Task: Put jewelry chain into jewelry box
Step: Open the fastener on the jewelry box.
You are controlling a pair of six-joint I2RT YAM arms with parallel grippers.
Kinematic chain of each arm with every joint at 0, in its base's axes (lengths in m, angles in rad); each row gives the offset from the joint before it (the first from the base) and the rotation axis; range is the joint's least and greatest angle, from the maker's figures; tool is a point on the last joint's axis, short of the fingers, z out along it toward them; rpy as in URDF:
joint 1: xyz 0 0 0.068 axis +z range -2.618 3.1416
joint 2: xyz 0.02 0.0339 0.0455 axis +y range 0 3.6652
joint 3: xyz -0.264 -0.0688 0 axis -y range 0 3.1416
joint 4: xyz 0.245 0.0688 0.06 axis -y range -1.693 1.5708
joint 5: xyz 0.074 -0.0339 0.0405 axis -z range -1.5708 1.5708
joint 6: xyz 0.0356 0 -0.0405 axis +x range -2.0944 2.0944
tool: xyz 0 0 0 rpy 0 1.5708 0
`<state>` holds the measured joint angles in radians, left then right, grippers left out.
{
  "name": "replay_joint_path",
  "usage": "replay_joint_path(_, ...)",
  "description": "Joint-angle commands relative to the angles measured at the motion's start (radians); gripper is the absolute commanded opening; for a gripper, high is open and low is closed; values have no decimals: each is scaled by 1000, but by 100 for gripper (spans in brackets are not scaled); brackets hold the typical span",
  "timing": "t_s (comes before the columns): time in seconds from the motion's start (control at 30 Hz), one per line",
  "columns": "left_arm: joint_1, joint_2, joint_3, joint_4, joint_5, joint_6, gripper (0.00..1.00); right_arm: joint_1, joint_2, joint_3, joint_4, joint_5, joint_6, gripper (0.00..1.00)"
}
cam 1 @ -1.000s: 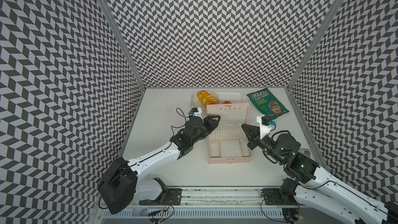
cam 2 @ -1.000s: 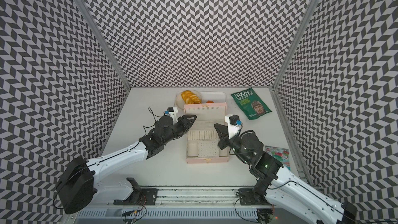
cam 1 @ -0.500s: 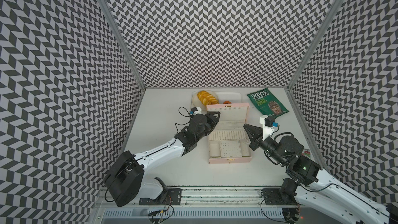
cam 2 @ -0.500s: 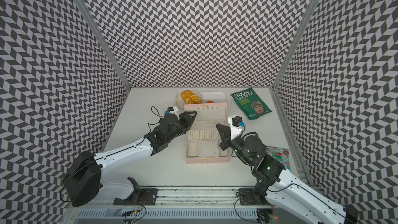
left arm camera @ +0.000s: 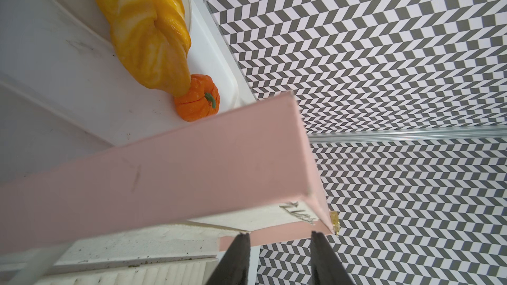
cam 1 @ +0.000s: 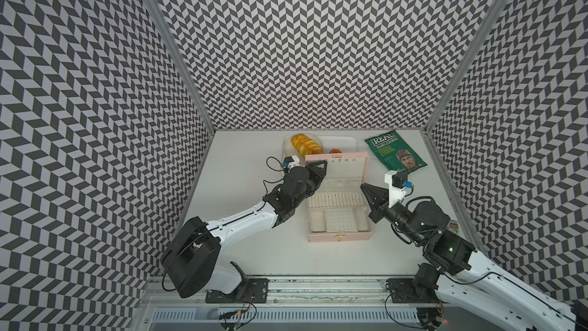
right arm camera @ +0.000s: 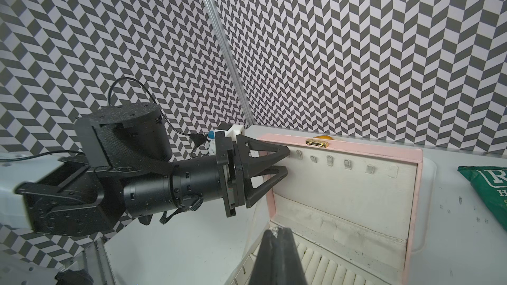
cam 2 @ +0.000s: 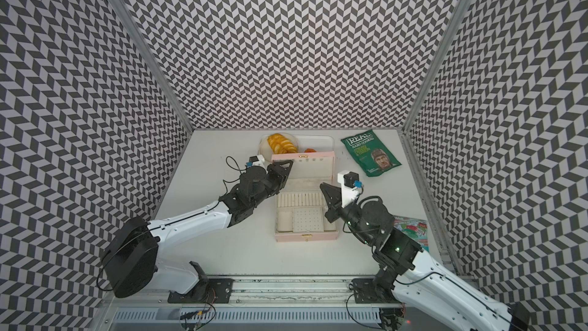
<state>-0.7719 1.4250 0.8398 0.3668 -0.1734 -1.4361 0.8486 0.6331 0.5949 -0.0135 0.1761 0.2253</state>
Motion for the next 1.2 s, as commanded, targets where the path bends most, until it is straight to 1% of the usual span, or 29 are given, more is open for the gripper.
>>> replay_joint_path(0.0,-3,17,25,46,-27,-6,40,-1,-15,-9,57,7,-8,0)
replay_joint_path(0.5,10,72,46,65,-23,-21,40,0,-19,-4,53,10,-8,0)
replay_joint_path(0.8,19,83,51,89,-20,-22,42,-1,-10,-6,55,10,-11,0)
replay_joint_path(0.93,25,94,61,82,-17,-31,45,0,-15,-9,57,12,-12,0)
replay_joint_path(1.17,42,106,67,69,-6,-58,45,0,-20,-12,59,18,-10,0)
